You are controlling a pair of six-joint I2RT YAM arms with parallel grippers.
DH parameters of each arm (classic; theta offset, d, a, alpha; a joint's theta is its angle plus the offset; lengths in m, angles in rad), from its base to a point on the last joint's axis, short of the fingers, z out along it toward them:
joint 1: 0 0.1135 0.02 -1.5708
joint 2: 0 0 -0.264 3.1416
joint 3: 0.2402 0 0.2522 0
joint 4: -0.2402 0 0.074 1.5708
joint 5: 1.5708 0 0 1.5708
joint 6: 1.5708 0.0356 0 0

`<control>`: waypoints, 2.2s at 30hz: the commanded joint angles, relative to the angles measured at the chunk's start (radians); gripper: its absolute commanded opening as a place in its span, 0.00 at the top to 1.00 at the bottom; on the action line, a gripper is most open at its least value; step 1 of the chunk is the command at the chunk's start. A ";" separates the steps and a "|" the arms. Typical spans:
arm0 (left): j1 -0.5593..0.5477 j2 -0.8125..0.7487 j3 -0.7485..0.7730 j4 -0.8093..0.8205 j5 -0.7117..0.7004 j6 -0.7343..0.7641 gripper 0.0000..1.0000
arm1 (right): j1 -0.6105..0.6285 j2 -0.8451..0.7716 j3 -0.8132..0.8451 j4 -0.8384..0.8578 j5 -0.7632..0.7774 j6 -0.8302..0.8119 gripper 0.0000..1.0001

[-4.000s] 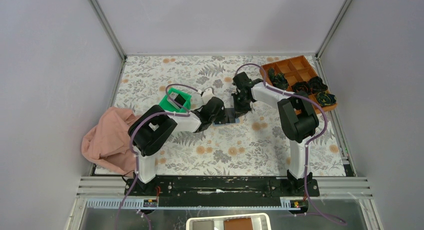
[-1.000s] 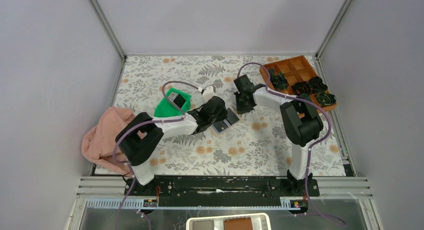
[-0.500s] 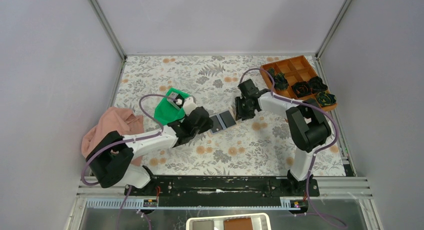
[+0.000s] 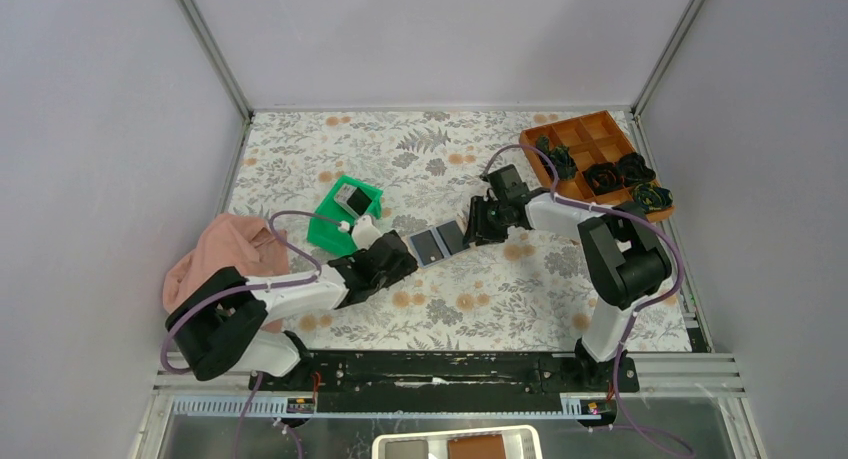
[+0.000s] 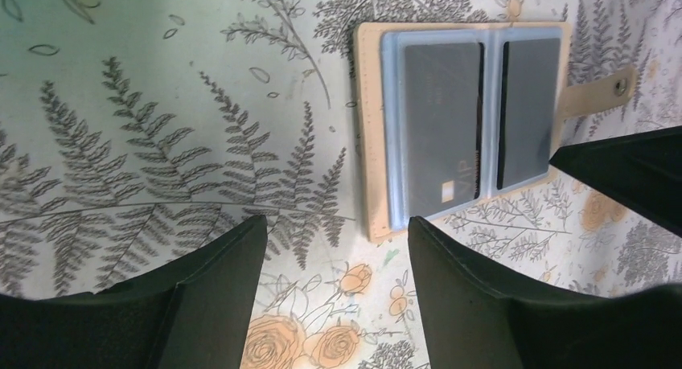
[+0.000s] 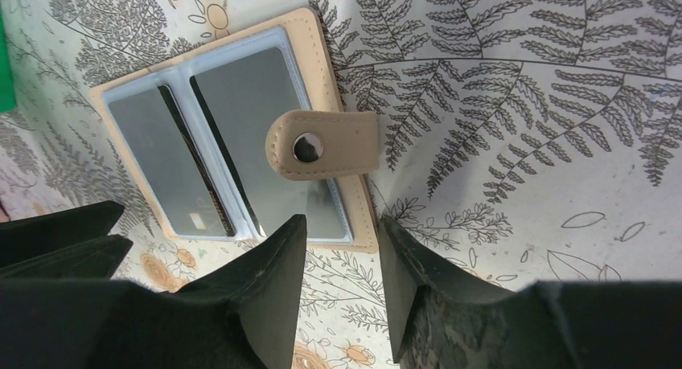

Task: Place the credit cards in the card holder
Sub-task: Close the card holder at the center of the board.

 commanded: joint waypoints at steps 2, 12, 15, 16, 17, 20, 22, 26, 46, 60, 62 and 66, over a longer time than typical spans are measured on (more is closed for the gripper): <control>0.005 0.068 -0.001 0.093 0.001 -0.029 0.27 | -0.018 -0.019 -0.041 0.072 -0.059 0.019 0.54; 0.057 0.137 0.023 0.126 0.039 -0.001 0.28 | -0.056 -0.021 -0.194 0.314 -0.241 0.127 0.53; 0.064 0.142 0.020 0.131 0.049 0.007 0.29 | -0.059 -0.015 -0.240 0.405 -0.293 0.170 0.53; 0.065 0.144 0.020 0.133 0.051 0.008 0.30 | -0.059 -0.012 -0.253 0.442 -0.311 0.188 0.53; 0.065 0.144 0.018 0.136 0.055 0.010 0.30 | -0.059 -0.007 -0.266 0.476 -0.329 0.207 0.53; 0.071 0.147 0.018 0.144 0.066 0.020 0.31 | -0.060 0.003 -0.297 0.561 -0.357 0.249 0.53; 0.073 0.149 0.019 0.146 0.066 0.029 0.32 | -0.060 0.008 -0.308 0.597 -0.367 0.267 0.53; 0.074 0.147 0.017 0.154 0.066 0.039 0.35 | -0.059 0.017 -0.335 0.680 -0.377 0.316 0.54; 0.106 0.202 0.064 0.093 0.094 0.087 0.42 | -0.059 -0.022 -0.361 0.909 -0.406 0.441 0.54; 0.124 0.211 0.077 0.069 0.100 0.110 0.44 | -0.059 -0.054 -0.298 0.833 -0.393 0.401 0.54; 0.125 0.212 0.081 0.069 0.102 0.113 0.44 | -0.058 -0.036 -0.282 0.801 -0.391 0.386 0.54; 0.127 0.212 0.086 0.073 0.110 0.114 0.44 | -0.053 -0.011 -0.259 0.763 -0.381 0.352 0.55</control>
